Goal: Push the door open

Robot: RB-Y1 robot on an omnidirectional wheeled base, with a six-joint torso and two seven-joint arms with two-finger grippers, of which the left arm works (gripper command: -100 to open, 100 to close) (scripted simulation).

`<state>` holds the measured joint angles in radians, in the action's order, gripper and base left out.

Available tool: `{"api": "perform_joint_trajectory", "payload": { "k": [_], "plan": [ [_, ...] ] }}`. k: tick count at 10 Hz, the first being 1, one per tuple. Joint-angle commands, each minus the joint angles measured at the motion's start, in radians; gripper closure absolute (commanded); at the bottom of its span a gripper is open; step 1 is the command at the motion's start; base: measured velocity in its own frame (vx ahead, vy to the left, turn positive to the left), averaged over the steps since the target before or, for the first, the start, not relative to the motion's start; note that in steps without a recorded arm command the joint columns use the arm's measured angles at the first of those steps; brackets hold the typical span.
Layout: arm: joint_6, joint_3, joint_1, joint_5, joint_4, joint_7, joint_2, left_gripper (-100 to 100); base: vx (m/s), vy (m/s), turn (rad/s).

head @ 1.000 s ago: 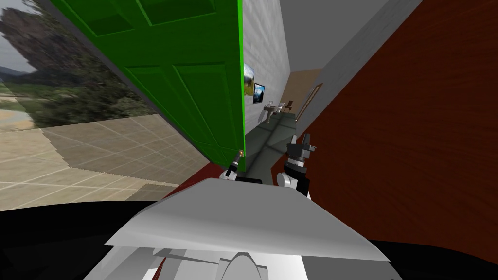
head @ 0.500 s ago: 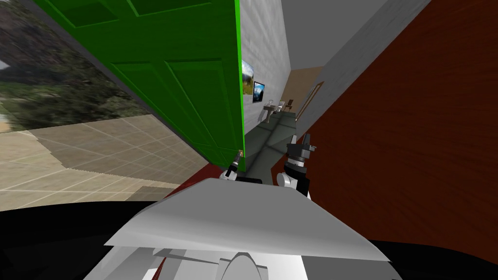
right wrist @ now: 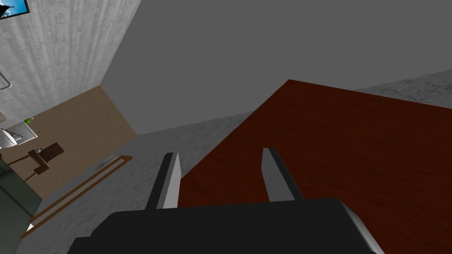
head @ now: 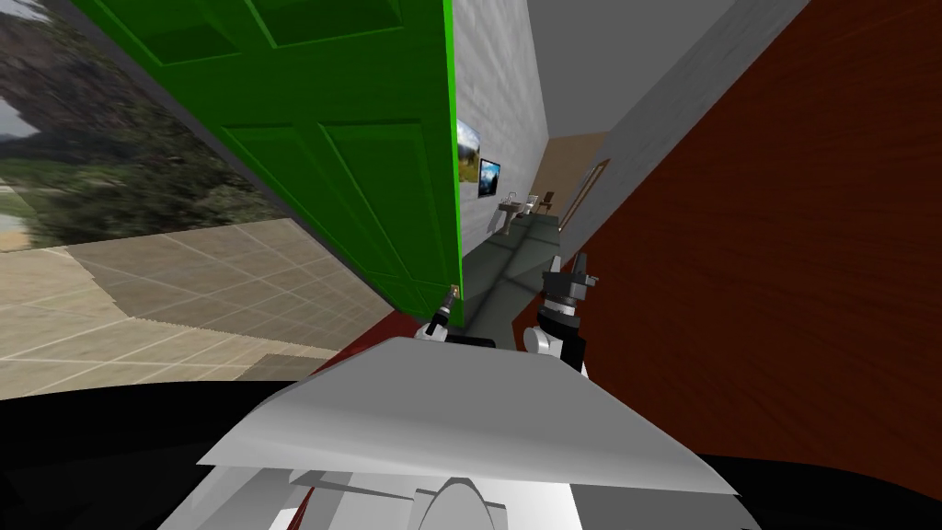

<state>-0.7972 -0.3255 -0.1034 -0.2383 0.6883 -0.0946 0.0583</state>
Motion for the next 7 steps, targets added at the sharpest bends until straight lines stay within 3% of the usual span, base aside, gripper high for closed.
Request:
{"api": "perform_joint_trajectory", "payload": {
  "k": [1,3,5,6,7],
  "plan": [
    [-0.005,0.023,-0.003,-0.007,0.010,-0.011,0.015,100,0.198,-0.031,0.085],
    [-0.006,0.040,-0.005,-0.012,0.008,-0.021,0.021,100,0.164,-0.014,0.046],
    [-0.007,0.060,-0.007,-0.018,0.005,-0.033,0.026,100,0.239,-0.032,0.150],
    [0.020,0.051,0.020,-0.018,0.053,-0.035,0.025,-100,0.001,-0.055,0.103],
    [0.021,0.051,0.021,-0.019,0.054,-0.036,0.023,-100,-0.176,-0.072,0.045]
  ]
}}
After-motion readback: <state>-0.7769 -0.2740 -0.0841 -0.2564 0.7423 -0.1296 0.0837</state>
